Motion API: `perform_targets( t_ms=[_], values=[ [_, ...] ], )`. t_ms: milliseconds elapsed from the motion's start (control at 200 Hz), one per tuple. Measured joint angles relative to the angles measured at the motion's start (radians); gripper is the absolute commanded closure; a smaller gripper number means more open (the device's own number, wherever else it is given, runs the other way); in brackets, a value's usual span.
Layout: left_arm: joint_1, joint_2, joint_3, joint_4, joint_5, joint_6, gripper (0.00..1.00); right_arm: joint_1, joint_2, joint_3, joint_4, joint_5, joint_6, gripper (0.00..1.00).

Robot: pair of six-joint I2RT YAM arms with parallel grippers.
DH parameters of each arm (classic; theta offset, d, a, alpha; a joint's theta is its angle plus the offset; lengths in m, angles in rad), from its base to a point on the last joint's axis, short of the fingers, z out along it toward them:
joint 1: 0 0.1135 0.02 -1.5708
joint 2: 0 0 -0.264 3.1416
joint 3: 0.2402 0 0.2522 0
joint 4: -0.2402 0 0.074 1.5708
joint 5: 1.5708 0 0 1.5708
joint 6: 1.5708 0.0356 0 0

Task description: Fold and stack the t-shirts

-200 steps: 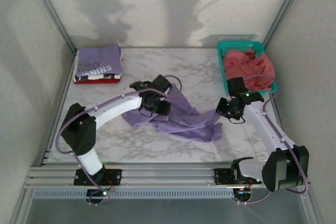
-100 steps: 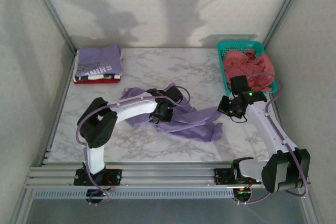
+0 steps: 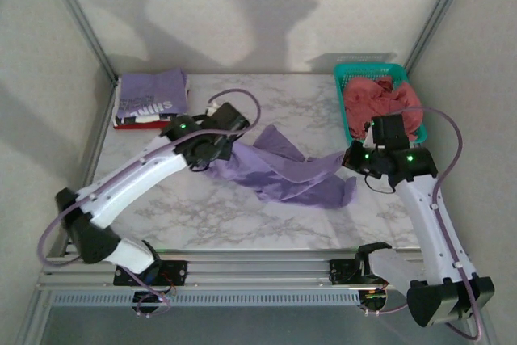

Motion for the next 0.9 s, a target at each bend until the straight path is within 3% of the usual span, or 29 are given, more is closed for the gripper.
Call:
perform_targets(
  t_ms=[285,390,496,581,641,761,901],
  values=[
    [-0.037,-0.126,0.071,-0.134,0.068,-0.051,1.0,0.0,-0.102,-0.016,-0.064,-0.04,0.008,1.0],
    [-0.037,-0.003,0.154,-0.106,0.121,0.021,1.0,0.0,-0.075,-0.022,-0.06,-0.031,0.004,1.0],
    [-0.037,0.31,0.368,-0.049,0.188,0.133,1.0,-0.002,0.002,-0.033,-0.046,0.0,-0.004,1.0],
    [-0.039,0.671,0.681,-0.008,0.228,0.224,0.74,-0.011,0.07,-0.041,-0.017,0.024,-0.011,1.0],
    [-0.038,0.85,0.801,0.075,0.243,0.277,0.48,-0.026,0.1,-0.046,-0.001,0.035,-0.015,1.0],
    [-0.034,0.982,0.813,0.087,0.257,0.317,0.46,-0.045,0.114,-0.047,0.018,0.04,-0.021,1.0],
    [-0.035,0.885,0.636,0.137,0.243,0.328,0.48,-0.048,0.112,-0.05,0.022,0.041,-0.026,1.0]
  ],
)
